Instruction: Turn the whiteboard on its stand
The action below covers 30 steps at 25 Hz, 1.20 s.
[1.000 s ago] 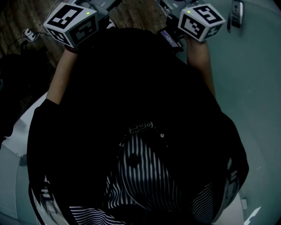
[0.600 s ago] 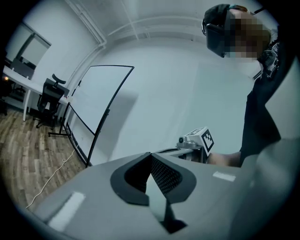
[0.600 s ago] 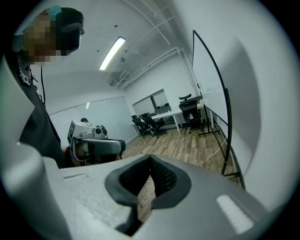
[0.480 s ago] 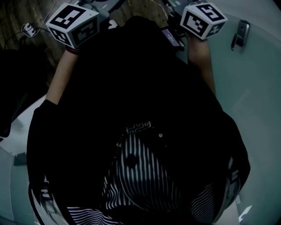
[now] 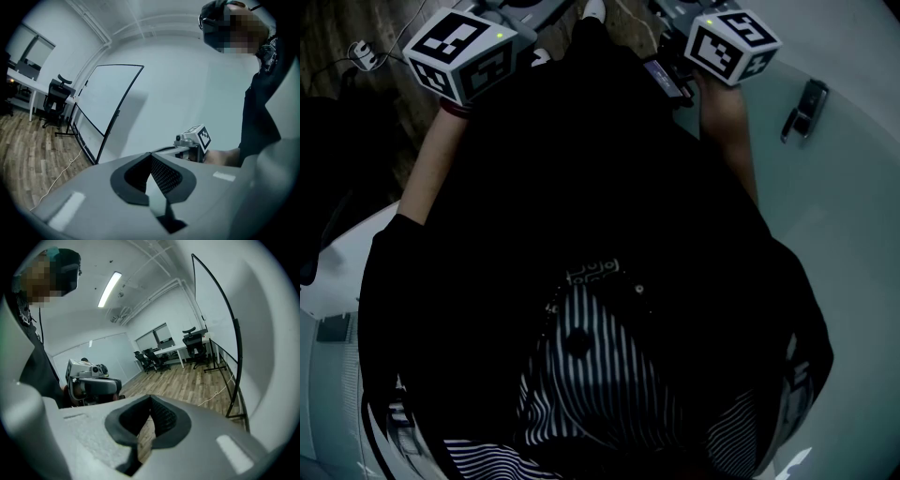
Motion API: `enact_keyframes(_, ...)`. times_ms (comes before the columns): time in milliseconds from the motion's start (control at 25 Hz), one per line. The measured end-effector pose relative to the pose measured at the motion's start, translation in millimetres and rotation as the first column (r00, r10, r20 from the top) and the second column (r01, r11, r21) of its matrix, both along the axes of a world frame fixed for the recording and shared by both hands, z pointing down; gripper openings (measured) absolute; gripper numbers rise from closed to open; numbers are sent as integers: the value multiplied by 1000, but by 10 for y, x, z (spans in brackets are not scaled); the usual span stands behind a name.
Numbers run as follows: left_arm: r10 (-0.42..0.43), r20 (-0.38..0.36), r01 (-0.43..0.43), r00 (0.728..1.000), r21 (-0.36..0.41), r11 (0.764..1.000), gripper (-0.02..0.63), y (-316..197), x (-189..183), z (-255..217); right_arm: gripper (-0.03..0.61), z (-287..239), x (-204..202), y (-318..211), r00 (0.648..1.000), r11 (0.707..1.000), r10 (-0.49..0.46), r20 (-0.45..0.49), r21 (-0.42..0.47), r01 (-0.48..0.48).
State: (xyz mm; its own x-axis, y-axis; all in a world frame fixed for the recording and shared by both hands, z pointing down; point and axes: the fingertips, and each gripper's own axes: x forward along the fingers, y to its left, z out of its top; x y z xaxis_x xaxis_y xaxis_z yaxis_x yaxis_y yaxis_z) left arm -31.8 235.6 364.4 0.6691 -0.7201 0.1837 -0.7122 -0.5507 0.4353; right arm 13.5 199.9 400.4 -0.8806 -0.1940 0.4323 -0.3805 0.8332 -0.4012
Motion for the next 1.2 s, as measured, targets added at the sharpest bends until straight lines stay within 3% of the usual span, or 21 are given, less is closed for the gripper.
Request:
enact_keyframes(320,-71,7,71,997,-38,997,6,-701,-71,67,2,164,-67,-712,996,996,-84,3,-39,84)
enact_keyframes(640,-199,-17,197,980,-78,977,6,-1461,-289,23,2,240,-153,-1376,980,978,-199,-7,-65,198)
enact_keyframes(840,-253,-24,251,967,-79,965,6,-1908,-86,103,2,332,28,-1849,972,968,-235,11,-84,235)
enact_keyframes(1200,-337,12,334,941,-162,928,6,-2103,-77,85,2,196,28,-2133,949,940,-313,42,-129,316)
